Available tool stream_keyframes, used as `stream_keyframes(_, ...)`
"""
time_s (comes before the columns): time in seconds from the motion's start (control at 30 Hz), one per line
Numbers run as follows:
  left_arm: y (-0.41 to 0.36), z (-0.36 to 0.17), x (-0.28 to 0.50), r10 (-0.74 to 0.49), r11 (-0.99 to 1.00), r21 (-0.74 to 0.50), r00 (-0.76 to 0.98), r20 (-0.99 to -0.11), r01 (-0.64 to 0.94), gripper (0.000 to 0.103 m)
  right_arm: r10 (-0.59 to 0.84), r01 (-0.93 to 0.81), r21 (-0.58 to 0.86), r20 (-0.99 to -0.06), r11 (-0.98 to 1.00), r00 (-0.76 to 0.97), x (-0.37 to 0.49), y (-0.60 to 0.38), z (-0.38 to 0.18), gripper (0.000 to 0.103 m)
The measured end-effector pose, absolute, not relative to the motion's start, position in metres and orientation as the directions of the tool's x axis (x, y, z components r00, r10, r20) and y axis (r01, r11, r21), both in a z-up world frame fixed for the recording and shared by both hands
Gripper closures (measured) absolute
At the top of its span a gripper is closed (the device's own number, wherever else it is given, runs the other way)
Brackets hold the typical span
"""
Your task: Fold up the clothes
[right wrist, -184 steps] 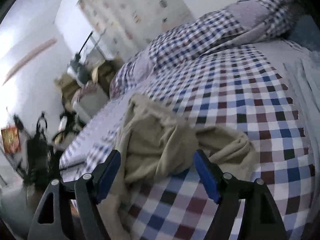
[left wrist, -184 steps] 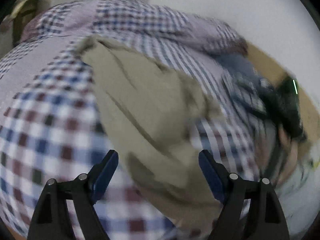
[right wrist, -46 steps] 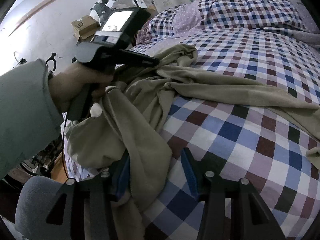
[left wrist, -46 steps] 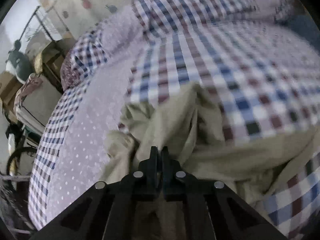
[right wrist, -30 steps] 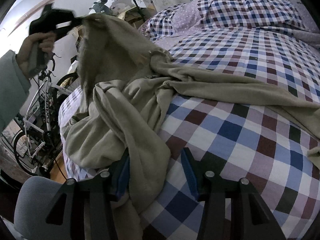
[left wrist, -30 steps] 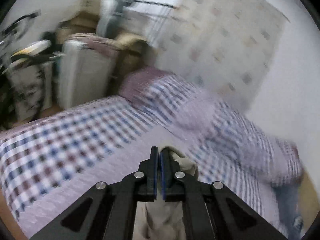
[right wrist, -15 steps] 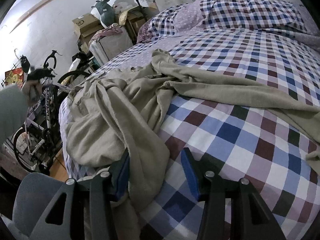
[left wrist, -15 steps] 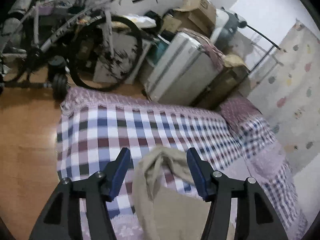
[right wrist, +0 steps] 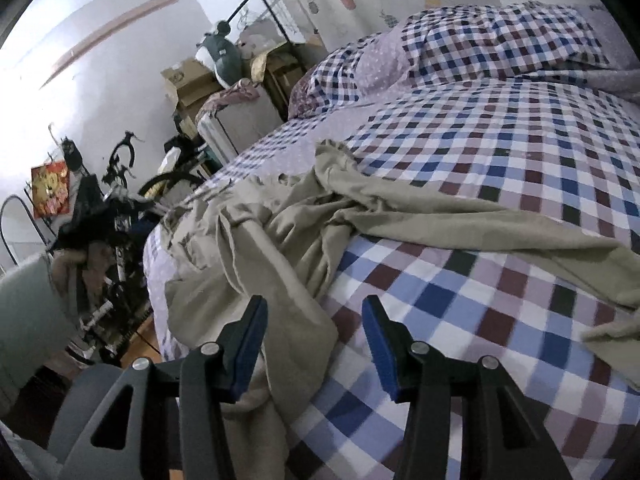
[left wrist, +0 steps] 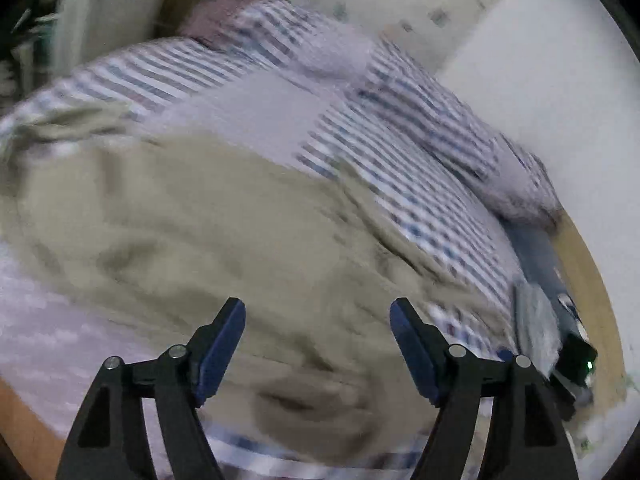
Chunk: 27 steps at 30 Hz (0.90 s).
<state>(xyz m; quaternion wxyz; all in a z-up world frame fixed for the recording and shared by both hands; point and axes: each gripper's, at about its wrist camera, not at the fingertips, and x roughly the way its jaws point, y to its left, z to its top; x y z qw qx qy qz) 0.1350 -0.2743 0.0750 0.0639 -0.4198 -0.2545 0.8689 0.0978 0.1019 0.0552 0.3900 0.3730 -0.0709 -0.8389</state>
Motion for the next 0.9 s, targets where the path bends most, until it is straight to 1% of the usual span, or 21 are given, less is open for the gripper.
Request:
stream_keyframes(0.1, -0.237, 0.068, 0.112, 0.379, -0.840, -0.536, -0.612, -0.694, 0.088, 0.025, -0.706, 0.592, 0.415, -0.562, -0.691, -0.430, 0.100, 0.117, 0.061, 0.050)
stream_keyframes(0.13, -0.231, 0.066, 0.097, 0.384, -0.831, -0.547, -0.604, -0.698, 0.104, 0.024, -0.706, 0.589, 0.417, -0.560, -0.692, -0.434, 0.101, 0.122, 0.063, 0.050)
stream_keyframes(0.17, -0.230, 0.064, 0.086, 0.376, -0.827, -0.546, -0.593, -0.712, 0.131, 0.025, -0.706, 0.586, 0.418, -0.557, -0.694, -0.438, 0.102, 0.127, 0.064, 0.050)
stream_keyframes(0.27, -0.230, 0.045, 0.056, 0.303, -0.817, -0.505, -0.537, -0.787, 0.279, 0.025, -0.700, 0.586, 0.408, -0.558, -0.700, -0.446, 0.104, 0.135, 0.068, 0.050)
stream_keyframes(0.3, -0.231, 0.039, 0.048, 0.277, -0.802, -0.497, -0.532, -0.800, 0.331, 0.030, -0.698, 0.588, 0.405, -0.559, -0.700, -0.447, 0.105, 0.137, 0.068, 0.050)
stream_keyframes(0.33, -0.233, 0.036, 0.046, 0.260, -0.791, -0.495, -0.536, -0.804, 0.360, 0.038, -0.700, 0.590, 0.404, -0.557, -0.699, -0.448, 0.105, 0.137, 0.070, 0.050)
stream_keyframes(0.37, -0.235, 0.035, 0.044, 0.239, -0.775, -0.491, -0.534, -0.811, 0.399, 0.066, -0.701, 0.593, 0.402, -0.554, -0.698, -0.449, 0.105, 0.138, 0.071, 0.050)
stream_keyframes(0.4, -0.235, 0.034, 0.046, 0.233, -0.757, -0.495, -0.533, -0.814, 0.426, 0.090, -0.701, 0.595, 0.399, -0.552, -0.697, -0.451, 0.106, 0.139, 0.073, 0.050)
stream_keyframes(0.47, -0.235, 0.041, 0.054, 0.223, -0.747, -0.511, -0.564, -0.795, 0.426, 0.093, -0.701, 0.598, 0.395, -0.550, -0.697, -0.454, 0.105, 0.140, 0.075, 0.050)
stream_keyframes(0.5, -0.235, 0.045, 0.058, 0.218, -0.742, -0.519, -0.579, -0.785, 0.425, 0.096, -0.700, 0.596, 0.396, -0.549, -0.699, -0.457, 0.104, 0.142, 0.076, 0.050)
stream_keyframes(0.6, -0.229, 0.072, 0.086, 0.204, -0.754, -0.535, -0.638, -0.742, 0.381, 0.097, -0.699, 0.584, 0.406, -0.545, -0.703, -0.463, 0.101, 0.148, 0.076, 0.050)
stream_keyframes(0.7, -0.236, 0.108, 0.137, 0.214, -0.735, -0.586, -0.704, -0.677, 0.340, 0.098, -0.697, 0.572, 0.416, -0.548, -0.707, -0.463, 0.099, 0.152, 0.075, 0.050)
stream_keyframes(0.77, -0.248, 0.128, 0.174, 0.205, -0.731, -0.599, -0.733, -0.649, 0.326, 0.098, -0.696, 0.567, 0.422, -0.555, -0.707, -0.455, 0.098, 0.152, 0.074, 0.050)
stream_keyframes(0.9, -0.269, 0.167, 0.259, 0.140, -0.719, -0.608, -0.787, -0.601, 0.336, 0.098, -0.695, 0.570, 0.425, -0.577, -0.704, -0.428, 0.098, 0.147, 0.067, 0.050)
